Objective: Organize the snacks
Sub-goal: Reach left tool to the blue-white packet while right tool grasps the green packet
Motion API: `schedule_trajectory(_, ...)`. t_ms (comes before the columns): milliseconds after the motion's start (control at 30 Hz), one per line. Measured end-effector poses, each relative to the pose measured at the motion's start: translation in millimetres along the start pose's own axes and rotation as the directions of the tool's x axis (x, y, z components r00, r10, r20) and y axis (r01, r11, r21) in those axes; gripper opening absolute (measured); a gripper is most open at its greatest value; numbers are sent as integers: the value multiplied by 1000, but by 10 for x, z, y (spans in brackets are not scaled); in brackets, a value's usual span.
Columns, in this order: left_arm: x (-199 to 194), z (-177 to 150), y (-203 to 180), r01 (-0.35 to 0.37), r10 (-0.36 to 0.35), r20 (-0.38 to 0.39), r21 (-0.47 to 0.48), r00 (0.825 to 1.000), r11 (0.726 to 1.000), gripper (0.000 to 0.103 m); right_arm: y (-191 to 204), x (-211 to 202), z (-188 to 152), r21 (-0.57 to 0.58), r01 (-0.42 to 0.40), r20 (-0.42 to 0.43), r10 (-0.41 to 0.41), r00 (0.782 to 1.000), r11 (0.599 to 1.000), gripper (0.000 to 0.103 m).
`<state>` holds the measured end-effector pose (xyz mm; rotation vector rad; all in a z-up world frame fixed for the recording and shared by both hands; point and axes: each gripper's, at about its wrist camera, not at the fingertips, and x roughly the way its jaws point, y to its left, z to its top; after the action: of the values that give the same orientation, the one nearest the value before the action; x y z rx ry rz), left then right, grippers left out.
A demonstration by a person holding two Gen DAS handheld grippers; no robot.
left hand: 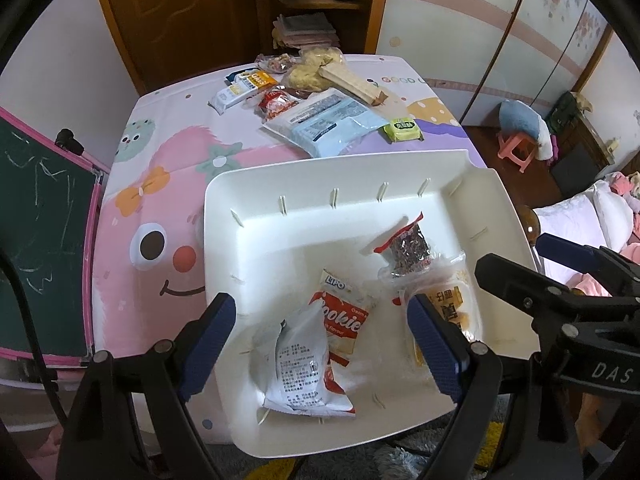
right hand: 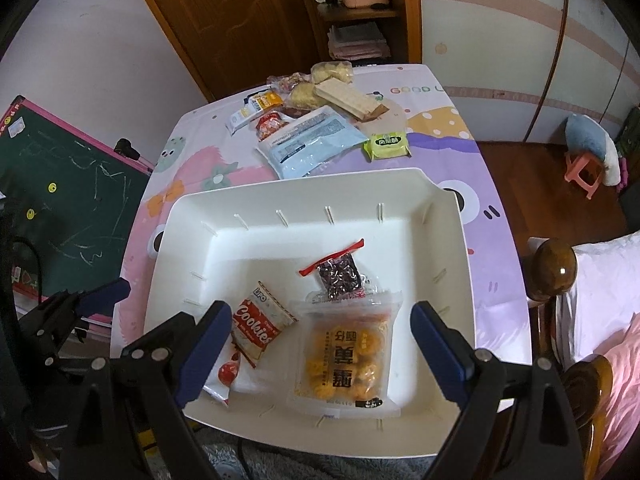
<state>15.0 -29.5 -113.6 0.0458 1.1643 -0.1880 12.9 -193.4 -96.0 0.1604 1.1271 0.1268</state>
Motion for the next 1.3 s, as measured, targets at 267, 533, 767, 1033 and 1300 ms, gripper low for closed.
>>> schedule_trajectory(267, -82, 344, 102, -48, 48, 81, -1, 996, 999, 87, -151, -67, 283, 8, 38, 62, -38, 997, 999, 91)
schedule_trajectory(533, -407, 1126, 125, -132, 111, 251, 68, 962, 989, 88, -332, -121, 934, -38, 86, 112, -82, 990, 996, 91)
schedule_trajectory(767, -255, 1861, 9, -164, 113, 269, 177, 956, 970, 93, -535, 61, 1629, -71, 151, 113, -143, 983, 986, 91)
schedule_trajectory(1033, 779, 2389, -88, -42, 36, 27, 260, 999, 965, 93, -742, 830, 2005, -83, 138, -34, -141, 989, 987, 91)
schedule_trajectory(1300, 1840, 2324, -118, 0, 48, -183, 258, 982, 966, 93, -783, 1661, 1983, -87, 98, -208, -115, 971, 991, 90)
